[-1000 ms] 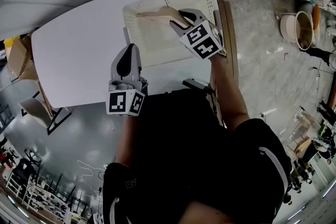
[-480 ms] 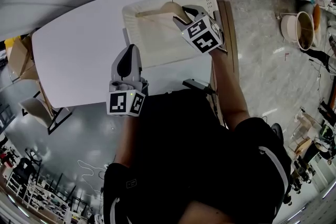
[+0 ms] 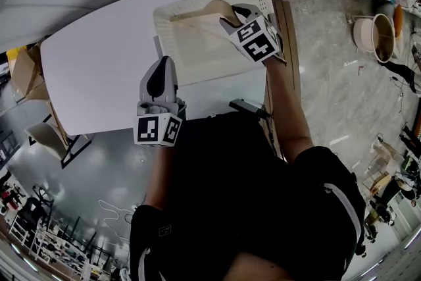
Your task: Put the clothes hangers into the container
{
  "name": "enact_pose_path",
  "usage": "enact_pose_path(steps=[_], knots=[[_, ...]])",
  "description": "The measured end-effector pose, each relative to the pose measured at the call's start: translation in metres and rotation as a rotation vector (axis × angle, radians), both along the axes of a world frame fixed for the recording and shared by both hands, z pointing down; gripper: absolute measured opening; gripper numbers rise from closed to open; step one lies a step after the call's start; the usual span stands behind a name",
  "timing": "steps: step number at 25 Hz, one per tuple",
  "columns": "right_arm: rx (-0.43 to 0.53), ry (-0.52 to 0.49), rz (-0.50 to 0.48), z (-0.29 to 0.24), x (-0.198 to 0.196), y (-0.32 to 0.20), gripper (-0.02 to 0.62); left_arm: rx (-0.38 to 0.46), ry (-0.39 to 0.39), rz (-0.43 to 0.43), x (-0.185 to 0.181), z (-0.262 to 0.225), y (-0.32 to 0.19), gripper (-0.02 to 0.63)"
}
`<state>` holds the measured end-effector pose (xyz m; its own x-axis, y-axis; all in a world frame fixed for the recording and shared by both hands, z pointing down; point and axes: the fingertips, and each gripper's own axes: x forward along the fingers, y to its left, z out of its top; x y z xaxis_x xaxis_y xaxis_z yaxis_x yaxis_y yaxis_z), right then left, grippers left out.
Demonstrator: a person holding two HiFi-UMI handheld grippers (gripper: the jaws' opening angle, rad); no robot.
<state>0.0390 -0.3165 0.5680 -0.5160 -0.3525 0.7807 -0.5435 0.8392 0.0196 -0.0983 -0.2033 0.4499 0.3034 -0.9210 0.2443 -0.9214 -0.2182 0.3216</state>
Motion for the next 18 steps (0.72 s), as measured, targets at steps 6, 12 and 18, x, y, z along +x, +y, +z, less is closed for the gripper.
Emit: enact_pose_path(steps=[6, 12, 18], knots=[[-0.01, 0.006, 0.002, 0.004, 0.0037, -0.0015, 0.189, -0.003, -0.002, -0.003, -0.0007, 0.0008, -0.0001, 0.006], [-0.011, 0.024, 0.0, 0.0068, 0.0074, -0.004, 0.19, -0.009, -0.005, -0.005, -0.0003, 0.001, 0.0034, 0.006], [-0.024, 0.018, 0.019, 0.0094, 0.0096, -0.0077, 0.192, -0.006, -0.013, -0.01, -0.0017, -0.0034, 0.0048, 0.006]])
